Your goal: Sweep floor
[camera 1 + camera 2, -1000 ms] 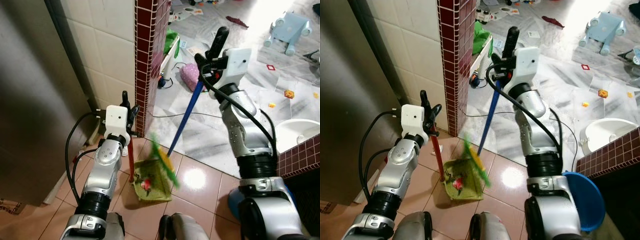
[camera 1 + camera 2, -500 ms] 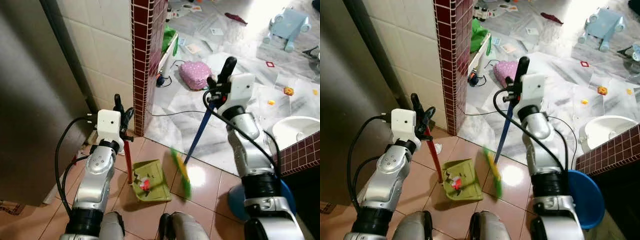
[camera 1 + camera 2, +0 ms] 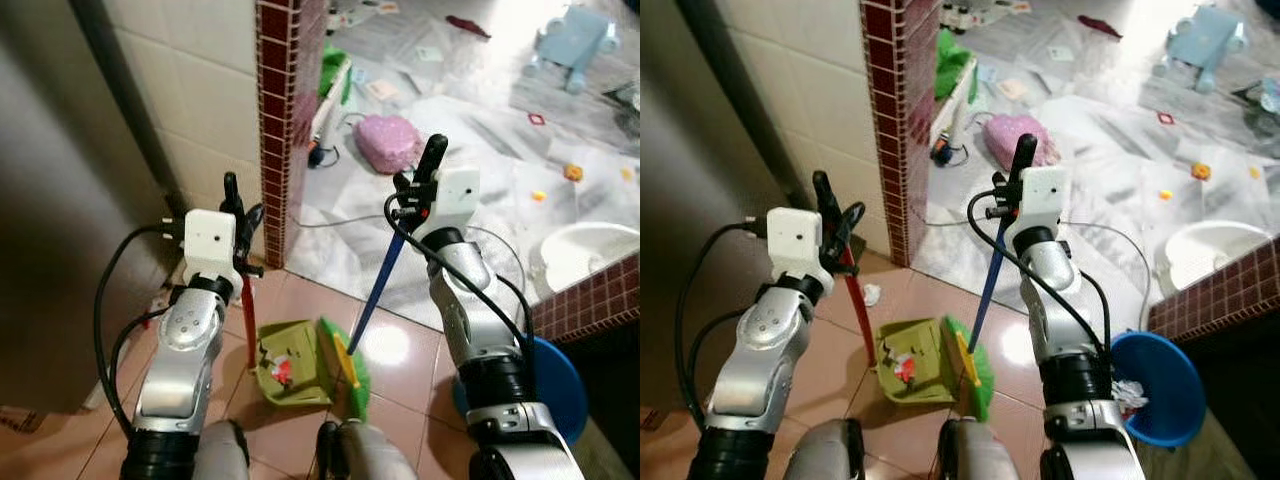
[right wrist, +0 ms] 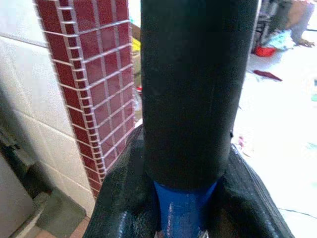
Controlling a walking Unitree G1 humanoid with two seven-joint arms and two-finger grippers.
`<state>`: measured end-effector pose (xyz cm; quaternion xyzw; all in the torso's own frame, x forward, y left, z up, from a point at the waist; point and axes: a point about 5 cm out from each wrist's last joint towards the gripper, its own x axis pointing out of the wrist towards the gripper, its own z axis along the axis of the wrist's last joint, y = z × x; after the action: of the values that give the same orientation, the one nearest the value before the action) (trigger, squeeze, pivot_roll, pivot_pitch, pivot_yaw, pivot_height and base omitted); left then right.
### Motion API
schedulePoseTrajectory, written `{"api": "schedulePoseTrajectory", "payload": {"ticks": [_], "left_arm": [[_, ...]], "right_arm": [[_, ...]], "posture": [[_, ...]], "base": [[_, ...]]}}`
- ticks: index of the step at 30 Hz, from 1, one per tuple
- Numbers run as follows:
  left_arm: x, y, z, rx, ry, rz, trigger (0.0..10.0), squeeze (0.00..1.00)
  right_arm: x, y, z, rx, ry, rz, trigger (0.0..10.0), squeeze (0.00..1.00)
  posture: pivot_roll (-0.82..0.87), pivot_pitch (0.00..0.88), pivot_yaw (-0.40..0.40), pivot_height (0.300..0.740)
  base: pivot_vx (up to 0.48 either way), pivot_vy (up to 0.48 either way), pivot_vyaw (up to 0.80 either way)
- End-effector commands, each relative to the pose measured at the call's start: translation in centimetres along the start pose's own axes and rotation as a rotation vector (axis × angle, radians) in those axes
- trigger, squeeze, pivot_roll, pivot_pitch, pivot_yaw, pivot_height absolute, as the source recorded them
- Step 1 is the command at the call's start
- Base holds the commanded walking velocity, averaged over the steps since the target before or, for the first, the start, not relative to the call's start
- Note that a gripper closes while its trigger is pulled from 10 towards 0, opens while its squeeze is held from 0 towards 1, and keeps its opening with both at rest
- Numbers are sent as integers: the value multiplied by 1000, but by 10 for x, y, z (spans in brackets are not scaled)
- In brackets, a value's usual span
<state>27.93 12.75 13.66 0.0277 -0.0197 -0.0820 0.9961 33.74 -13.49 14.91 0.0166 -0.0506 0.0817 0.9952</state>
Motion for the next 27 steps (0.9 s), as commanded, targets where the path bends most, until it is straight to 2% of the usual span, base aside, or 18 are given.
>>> {"api": "schedulePoseTrajectory", "payload": {"ticks": [1, 5, 21, 27], "left_arm": [[-4, -3, 12, 1, -44, -21, 10000, 0], [-9, -5, 11, -1, -38, -44, 10000, 0], [-16, -11, 13, -17, -24, -82, 10000, 0], [-17, -10, 14, 2, -28, -84, 10000, 0]], "right_arm": [[1, -2, -2, 3, 9, -14, 10000, 0], [2, -2, -3, 12, 13, -15, 10000, 0], [-2, -4, -12, 53, 41, -42, 10000, 0], [-2, -4, -15, 52, 49, -51, 10000, 0]], "posture": [[7, 153, -95, 740], [10, 153, -93, 740], [22, 150, -84, 740], [29, 149, -85, 740]], "base": [[0, 0, -800], [0, 0, -750], [0, 0, 0], [0, 0, 0]]}}
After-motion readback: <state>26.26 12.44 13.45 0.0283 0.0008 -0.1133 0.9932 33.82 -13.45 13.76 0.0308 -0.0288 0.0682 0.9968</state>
